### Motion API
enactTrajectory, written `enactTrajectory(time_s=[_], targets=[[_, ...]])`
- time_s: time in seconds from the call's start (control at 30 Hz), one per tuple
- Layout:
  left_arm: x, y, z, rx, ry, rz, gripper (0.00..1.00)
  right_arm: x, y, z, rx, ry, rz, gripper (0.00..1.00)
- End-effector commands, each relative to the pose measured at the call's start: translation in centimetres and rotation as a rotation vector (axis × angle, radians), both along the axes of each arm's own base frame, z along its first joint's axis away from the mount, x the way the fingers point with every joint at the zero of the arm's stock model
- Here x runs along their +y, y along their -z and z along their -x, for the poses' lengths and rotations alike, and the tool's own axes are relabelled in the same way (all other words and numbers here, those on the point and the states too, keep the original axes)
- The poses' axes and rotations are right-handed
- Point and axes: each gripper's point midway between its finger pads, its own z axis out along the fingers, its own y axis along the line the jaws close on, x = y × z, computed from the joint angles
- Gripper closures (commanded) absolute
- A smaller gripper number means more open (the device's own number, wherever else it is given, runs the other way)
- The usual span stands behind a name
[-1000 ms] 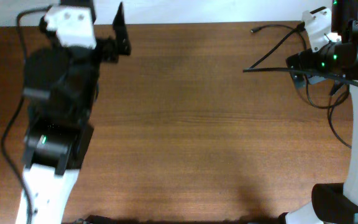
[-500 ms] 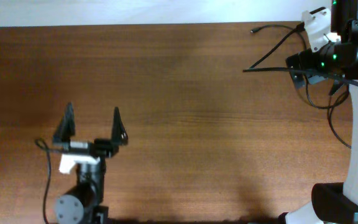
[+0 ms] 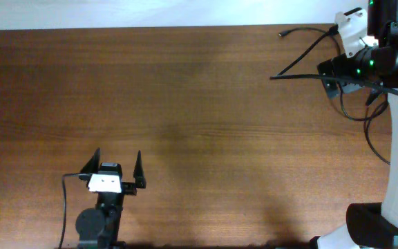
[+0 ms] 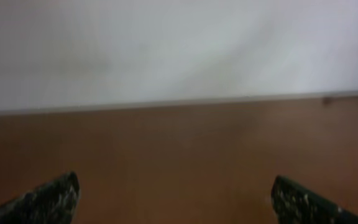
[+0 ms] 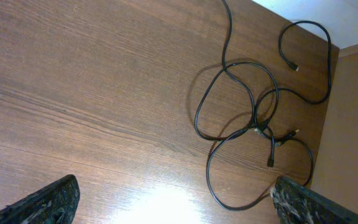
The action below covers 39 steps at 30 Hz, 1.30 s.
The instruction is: Untangle cables
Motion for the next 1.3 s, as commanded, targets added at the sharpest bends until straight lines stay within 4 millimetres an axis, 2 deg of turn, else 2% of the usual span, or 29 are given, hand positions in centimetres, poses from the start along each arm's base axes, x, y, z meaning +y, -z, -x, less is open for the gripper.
enactTrajectory(time_s=[0.0, 0.73, 0.8, 0.97, 1.07, 1.17, 1.27], targets=[[-0.2, 1.1, 0.1, 0.036, 0.014, -0.011, 0.01, -0.2, -0.1, 0.0, -0.003, 0.006, 0.007, 0.01], [-0.2, 1.1, 0.1, 0.035, 0.014, -0.011, 0.01, -0.2, -0.1, 0.0, -0.003, 0.006, 0.007, 0.01], [-0.2, 1.1, 0.1, 0.035, 0.013, -0.011, 0.01, -0.7, -0.3, 0.1, -0.002, -0.014, 0.054, 0.01], [-0.2, 1.1, 0.1, 0.035, 0.013, -0.011, 0.01, -0.6, -2.7, 1.6, -0.082, -0.015, 0.045, 0.01], [-0.2, 1.1, 0.1, 0.035, 0.014, -0.011, 0.01, 1.2, -6.8, 0.3, -0.289, -0.067, -0.048, 0.01], [-0.2, 1.1, 0.1, 0.035, 0.013, -0.011, 0.01, 3.5, -10.5, -0.2, -0.49, -0.168, -0.143, 0.01], [-0.2, 1.1, 0.1, 0.035, 0.013, -0.011, 0.01, 5.2, -12.8, 0.1, -0.712, -0.26, -0.193, 0.01]])
